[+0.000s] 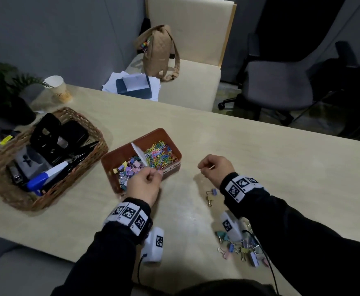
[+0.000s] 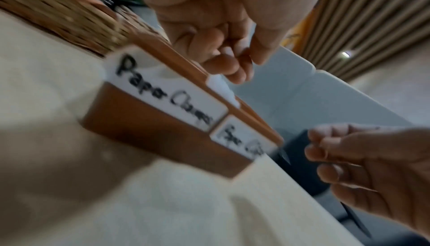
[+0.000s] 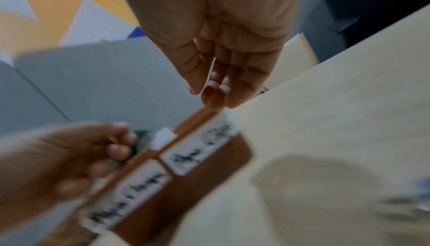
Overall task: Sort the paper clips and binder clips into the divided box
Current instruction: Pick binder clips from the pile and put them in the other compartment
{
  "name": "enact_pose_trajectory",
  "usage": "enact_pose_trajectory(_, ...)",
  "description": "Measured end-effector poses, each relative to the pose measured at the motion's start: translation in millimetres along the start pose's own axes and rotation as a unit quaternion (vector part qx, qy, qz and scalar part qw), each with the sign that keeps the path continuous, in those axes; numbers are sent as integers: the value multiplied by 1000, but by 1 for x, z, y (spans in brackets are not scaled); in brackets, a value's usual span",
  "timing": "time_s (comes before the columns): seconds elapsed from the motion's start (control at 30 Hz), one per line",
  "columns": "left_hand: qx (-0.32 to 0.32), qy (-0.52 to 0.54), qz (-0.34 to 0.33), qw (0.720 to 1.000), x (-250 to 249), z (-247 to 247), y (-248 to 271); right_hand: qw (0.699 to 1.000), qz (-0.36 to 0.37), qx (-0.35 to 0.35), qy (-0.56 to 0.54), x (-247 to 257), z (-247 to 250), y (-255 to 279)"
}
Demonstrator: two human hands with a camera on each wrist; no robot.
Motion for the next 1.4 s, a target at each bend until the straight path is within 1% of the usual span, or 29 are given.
enact_pose_trajectory(0.1, 97, -49, -25, 994, -13, -46, 15, 996, -48, -21, 73, -49, 33, 0)
enact_pose_trajectory(0.17, 143, -95, -47, 984, -19, -74, 24, 985, -60, -4, 160, -73, 46, 0)
enact_pose_trajectory(0.23, 171, -144, -69, 972, -25, -96, 31, 966, -48, 49, 251, -89, 49, 1)
enact_pose_trajectory(0.33, 233, -227, -96, 941, -28, -130, 41, 941, -34, 135, 310, -106, 44, 9)
enact_pose_trajectory(0.43, 286, -270, -108, 913, -28, -157, 46, 925, 3, 170, 339, -111, 38, 10)
enact_pose_trajectory(0.53, 322, -307, -109, 889, -26, -177, 46, 916, 27, 180, 358, -114, 31, 5)
enact_pose_trajectory(0.63, 327, -331, -106, 879, -27, -187, 45, 924, 47, 149, 348, -117, 32, -1)
enact_pose_trajectory(0.73, 317, -336, -100, 881, -27, -194, 40, 929, 55, 140, 339, -123, 32, -4)
enact_pose_trajectory(0.83, 303, -340, -112, 883, -28, -198, 35, 928, 66, 132, 341, -129, 31, -7)
enact_pose_trajectory(0.93, 294, -344, -123, 883, -29, -200, 32, 932, 63, 111, 338, -132, 34, -9)
enact_pose_trajectory(1.0, 286, -348, -128, 883, -30, -201, 30, 933, 61, 112, 338, -132, 34, -9)
enact_pose_trajectory(1.13, 284, -356, -116, 883, -30, -205, 28, 936, 44, 101, 333, -133, 37, -10)
enact_pose_trajectory(1.3, 288, -355, -94, 884, -28, -206, 27, 939, 22, 110, 326, -136, 36, -8)
enact_pose_trajectory(1.4, 286, -354, -106, 884, -28, -205, 28, 945, 18, 112, 308, -133, 36, -8)
Point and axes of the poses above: each hand's wrist, its own y-axis away from the middle knuckle, its own z-axis out of the back of the hand, x = y × z, the point moved 9 cm from there along -y, towards the middle knuckle, and after that the axes turned 2 degrees about z, right-handed, at the moved point
